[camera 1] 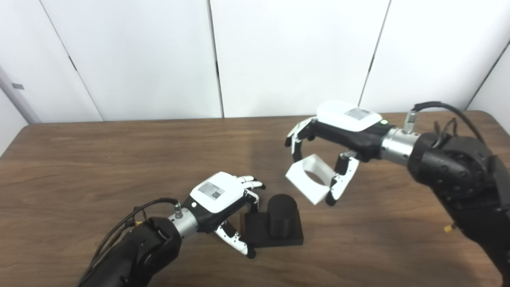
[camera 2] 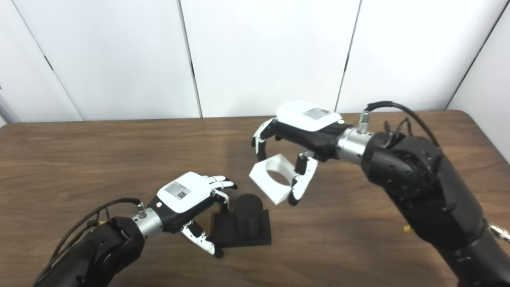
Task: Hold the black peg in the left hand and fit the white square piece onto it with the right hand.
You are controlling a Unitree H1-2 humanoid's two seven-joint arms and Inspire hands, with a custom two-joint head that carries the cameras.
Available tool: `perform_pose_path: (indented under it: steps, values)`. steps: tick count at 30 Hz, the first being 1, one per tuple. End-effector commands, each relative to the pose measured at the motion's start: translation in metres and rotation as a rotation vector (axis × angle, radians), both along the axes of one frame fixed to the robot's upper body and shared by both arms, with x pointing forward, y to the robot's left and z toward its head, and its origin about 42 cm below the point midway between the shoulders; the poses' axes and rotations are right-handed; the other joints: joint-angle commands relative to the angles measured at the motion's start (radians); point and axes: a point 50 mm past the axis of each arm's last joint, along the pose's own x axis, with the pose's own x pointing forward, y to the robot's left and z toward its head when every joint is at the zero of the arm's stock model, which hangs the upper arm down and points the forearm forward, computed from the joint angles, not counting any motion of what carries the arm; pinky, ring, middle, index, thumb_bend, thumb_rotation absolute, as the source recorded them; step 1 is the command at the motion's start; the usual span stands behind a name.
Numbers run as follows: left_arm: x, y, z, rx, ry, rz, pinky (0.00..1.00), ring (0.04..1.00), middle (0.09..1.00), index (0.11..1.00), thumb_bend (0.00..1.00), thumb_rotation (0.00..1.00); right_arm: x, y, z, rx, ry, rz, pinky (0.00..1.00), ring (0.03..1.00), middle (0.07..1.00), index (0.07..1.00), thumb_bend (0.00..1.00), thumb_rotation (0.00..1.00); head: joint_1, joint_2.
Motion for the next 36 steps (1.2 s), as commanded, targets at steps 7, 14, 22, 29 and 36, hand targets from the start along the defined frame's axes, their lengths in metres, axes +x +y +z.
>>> perform_pose_path:
  steps: [7, 14, 22, 29, 36]
  values:
    - [-0.008, -0.005, -0.026, 0.146, 0.063, 0.006, 0.80, 0.911, 0.896, 0.489, 0.52, 0.08, 0.004, 0.006, 0.007, 0.002, -0.079, 0.024, 0.62, 0.763, 0.744, 0.478, 0.52, 0.14, 0.008, 0.005]
    - [-0.009, -0.006, -0.026, 0.133, 0.057, -0.001, 0.80, 0.912, 0.888, 0.489, 0.52, 0.08, 0.002, 0.015, -0.002, 0.018, -0.052, 0.031, 0.66, 0.771, 0.744, 0.478, 0.52, 0.13, 0.013, 0.007]
    - [-0.010, -0.007, -0.024, 0.140, 0.057, 0.000, 0.80, 0.914, 0.897, 0.489, 0.52, 0.08, 0.002, 0.020, -0.011, 0.026, -0.023, 0.048, 0.66, 0.778, 0.747, 0.479, 0.52, 0.13, 0.014, 0.011]
    - [-0.010, -0.007, -0.024, 0.142, 0.058, -0.002, 0.80, 0.917, 0.904, 0.489, 0.52, 0.08, 0.003, 0.023, -0.021, 0.031, -0.008, 0.058, 0.65, 0.771, 0.745, 0.479, 0.52, 0.13, 0.018, 0.013]
    - [-0.010, -0.008, -0.022, 0.139, 0.056, -0.003, 0.80, 0.914, 0.905, 0.489, 0.52, 0.08, 0.004, 0.024, -0.029, 0.027, 0.012, 0.058, 0.64, 0.766, 0.746, 0.479, 0.52, 0.13, 0.019, 0.014]
